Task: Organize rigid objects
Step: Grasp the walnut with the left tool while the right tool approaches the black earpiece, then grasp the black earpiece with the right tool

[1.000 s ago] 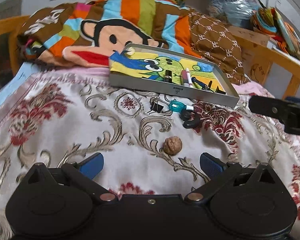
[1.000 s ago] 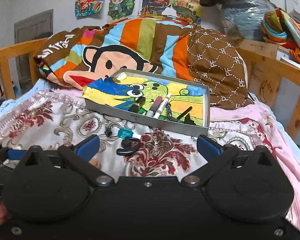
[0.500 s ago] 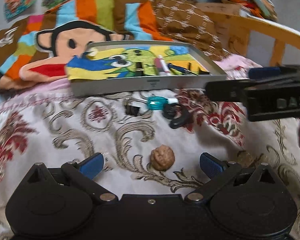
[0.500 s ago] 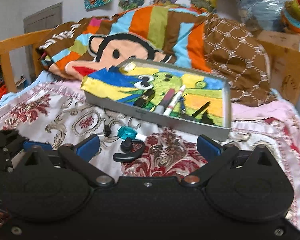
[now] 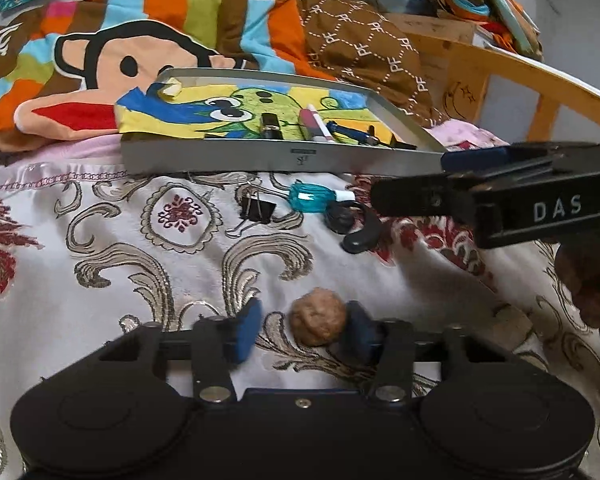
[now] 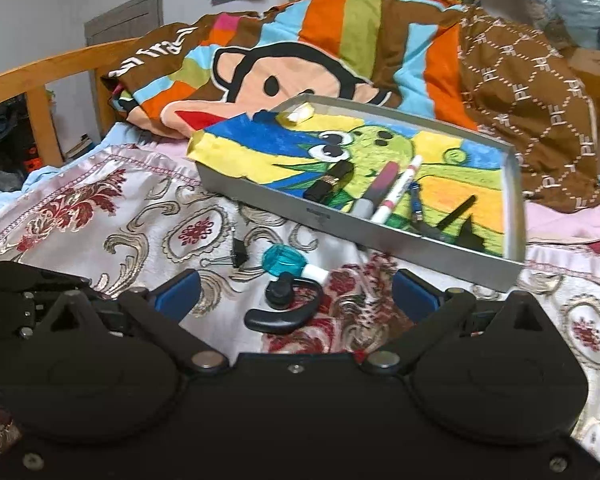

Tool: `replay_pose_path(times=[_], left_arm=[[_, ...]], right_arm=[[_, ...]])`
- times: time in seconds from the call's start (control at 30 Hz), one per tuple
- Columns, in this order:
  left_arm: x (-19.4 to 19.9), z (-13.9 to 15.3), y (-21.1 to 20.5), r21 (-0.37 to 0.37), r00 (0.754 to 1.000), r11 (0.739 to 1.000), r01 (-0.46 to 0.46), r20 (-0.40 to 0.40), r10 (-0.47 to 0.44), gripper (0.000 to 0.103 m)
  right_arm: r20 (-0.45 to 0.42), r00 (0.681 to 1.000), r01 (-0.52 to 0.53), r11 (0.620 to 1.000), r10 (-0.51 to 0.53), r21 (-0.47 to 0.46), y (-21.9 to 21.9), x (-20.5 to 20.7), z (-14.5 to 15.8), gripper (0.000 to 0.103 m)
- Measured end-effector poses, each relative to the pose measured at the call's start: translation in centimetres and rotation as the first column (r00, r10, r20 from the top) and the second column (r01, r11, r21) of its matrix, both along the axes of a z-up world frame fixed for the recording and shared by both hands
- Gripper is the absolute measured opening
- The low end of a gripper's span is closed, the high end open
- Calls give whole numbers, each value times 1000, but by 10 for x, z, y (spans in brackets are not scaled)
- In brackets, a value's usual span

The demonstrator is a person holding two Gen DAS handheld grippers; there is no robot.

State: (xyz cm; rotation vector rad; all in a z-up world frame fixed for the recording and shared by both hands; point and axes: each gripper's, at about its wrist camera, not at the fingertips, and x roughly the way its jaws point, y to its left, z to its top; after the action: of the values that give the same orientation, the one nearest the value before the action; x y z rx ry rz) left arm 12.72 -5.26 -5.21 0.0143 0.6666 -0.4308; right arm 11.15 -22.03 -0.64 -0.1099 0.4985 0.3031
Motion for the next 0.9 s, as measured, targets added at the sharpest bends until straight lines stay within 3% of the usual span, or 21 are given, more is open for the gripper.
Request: replay_pose_path(times=[0.1, 0.2, 0.4, 0.47, 0.63, 0.9], left_arm=[[2, -1, 3, -26, 1000, 1000, -13, 2, 13, 32], [6, -3, 13, -93, 997, 993, -76, -9, 75, 32], [12, -7, 32, -219, 977, 952, -214, -43, 210, 32], [13, -8, 36, -248, 972, 940, -235, -52, 229, 32], [17, -8, 37, -263, 970, 934, -242, -56, 236, 32], [19, -10, 38, -280, 968, 927, -249, -62, 242, 32]], right_arm=[[-30, 999, -23, 1000, 23, -3, 7, 11, -10, 86], [-54, 998, -39, 999, 39, -2, 11, 20, -19, 78], [-100, 994, -45, 999, 43, -22, 13, 35, -43, 68], [-116, 992, -40, 999, 39, -7, 10, 41, -52, 69], [-109, 993, -49, 999, 48, -5, 13, 50, -58, 68], [-109, 992, -70, 997, 67, -24, 22, 53, -57, 49]])
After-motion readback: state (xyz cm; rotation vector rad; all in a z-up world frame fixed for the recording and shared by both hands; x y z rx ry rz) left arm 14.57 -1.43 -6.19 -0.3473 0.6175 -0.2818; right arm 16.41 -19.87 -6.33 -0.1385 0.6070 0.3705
